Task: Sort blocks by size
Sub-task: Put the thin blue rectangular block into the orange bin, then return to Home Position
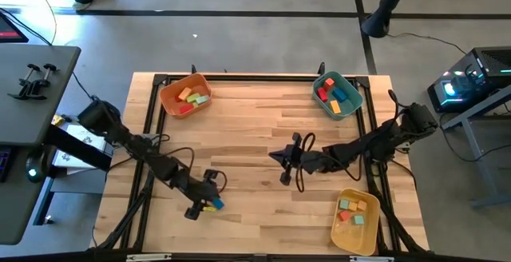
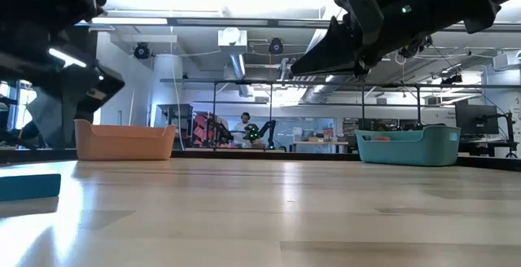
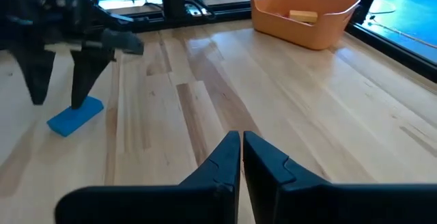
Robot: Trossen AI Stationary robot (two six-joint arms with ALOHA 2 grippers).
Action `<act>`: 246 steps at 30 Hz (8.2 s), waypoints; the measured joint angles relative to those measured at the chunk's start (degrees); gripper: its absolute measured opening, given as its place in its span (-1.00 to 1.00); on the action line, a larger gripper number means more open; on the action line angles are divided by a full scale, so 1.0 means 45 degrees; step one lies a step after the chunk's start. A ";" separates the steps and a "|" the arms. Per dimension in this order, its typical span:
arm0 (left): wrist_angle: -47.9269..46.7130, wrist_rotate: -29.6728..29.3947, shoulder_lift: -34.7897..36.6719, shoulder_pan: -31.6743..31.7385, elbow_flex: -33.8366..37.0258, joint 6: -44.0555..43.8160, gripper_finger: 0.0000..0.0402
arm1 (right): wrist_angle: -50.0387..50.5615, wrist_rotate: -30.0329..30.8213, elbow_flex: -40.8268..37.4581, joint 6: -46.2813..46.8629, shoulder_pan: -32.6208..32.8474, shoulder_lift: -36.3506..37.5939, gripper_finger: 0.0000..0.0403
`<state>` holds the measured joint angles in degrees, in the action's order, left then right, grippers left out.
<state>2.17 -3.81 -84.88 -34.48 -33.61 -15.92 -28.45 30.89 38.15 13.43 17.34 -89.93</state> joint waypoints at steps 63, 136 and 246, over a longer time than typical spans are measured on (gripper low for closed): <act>-0.9566 -0.3764 0.0862 1.7406 -0.4323 0.2705 0.12 | 0.3595 0.2375 -0.0005 0.0403 0.2598 0.2628 -0.94; 0.1389 0.1261 1.8490 0.8959 0.7318 0.1967 0.11 | 0.2642 -0.3499 -0.5333 -0.0571 -0.0672 1.3947 -0.94; -0.0364 0.0350 1.8170 0.8063 0.7310 0.4464 0.11 | 0.6183 -0.6772 -0.8335 -0.1316 -0.2692 1.9564 -0.94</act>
<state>0.54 -2.24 -3.11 1.80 -0.71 4.16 -0.62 0.42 0.64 7.51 5.23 -1.89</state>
